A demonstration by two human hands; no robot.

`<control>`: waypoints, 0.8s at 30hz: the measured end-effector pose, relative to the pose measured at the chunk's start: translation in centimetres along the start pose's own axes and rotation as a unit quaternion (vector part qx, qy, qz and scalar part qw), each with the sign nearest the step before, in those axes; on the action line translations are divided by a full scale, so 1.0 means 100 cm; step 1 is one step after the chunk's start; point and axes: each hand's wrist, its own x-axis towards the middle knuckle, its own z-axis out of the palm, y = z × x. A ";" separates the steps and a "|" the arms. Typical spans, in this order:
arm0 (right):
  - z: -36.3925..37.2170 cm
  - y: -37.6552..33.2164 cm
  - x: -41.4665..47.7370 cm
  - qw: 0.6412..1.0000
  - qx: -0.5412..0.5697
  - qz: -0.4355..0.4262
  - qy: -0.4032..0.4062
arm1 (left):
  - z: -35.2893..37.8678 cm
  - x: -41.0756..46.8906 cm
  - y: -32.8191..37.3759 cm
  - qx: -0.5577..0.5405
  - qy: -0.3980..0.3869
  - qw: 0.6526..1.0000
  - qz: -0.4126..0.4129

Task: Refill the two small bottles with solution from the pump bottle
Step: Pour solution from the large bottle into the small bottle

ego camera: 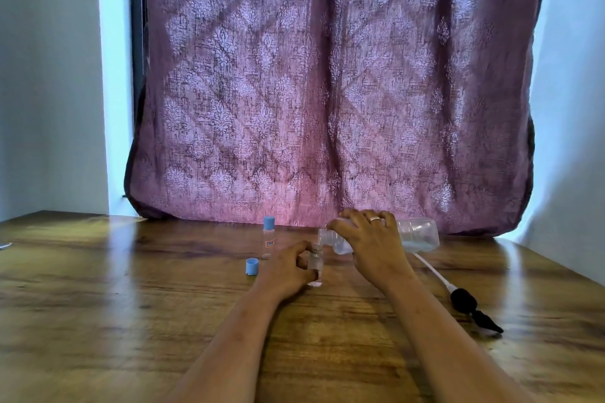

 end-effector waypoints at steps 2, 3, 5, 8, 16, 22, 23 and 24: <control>0.000 0.000 0.000 1.000 -0.001 0.000 0.001 | 0.000 0.000 0.000 0.005 -0.002 1.000 -0.002; 0.000 0.000 0.000 1.000 0.000 0.000 0.002 | 0.000 0.000 0.000 0.006 -0.003 1.000 -0.002; 0.000 0.000 0.000 1.000 -0.003 0.000 0.001 | 0.000 0.000 0.000 0.003 -0.004 1.000 -0.002; 0.000 0.000 0.000 1.000 -0.003 0.001 0.000 | -0.001 0.000 0.000 -0.003 -0.008 1.000 -0.003; -0.001 0.000 0.000 1.000 -0.006 -0.003 0.001 | -0.001 0.000 0.001 -0.007 -0.009 1.000 -0.002; -0.002 0.000 0.000 1.000 -0.006 -0.007 -0.001 | -0.001 0.000 0.001 -0.003 -0.009 1.000 0.000; -0.002 0.000 0.000 1.000 -0.007 -0.006 0.000 | -0.001 0.000 0.001 -0.006 -0.009 1.000 0.001; -0.002 0.000 0.000 1.000 -0.008 -0.006 0.001 | -0.001 0.000 0.001 -0.009 -0.008 1.000 0.002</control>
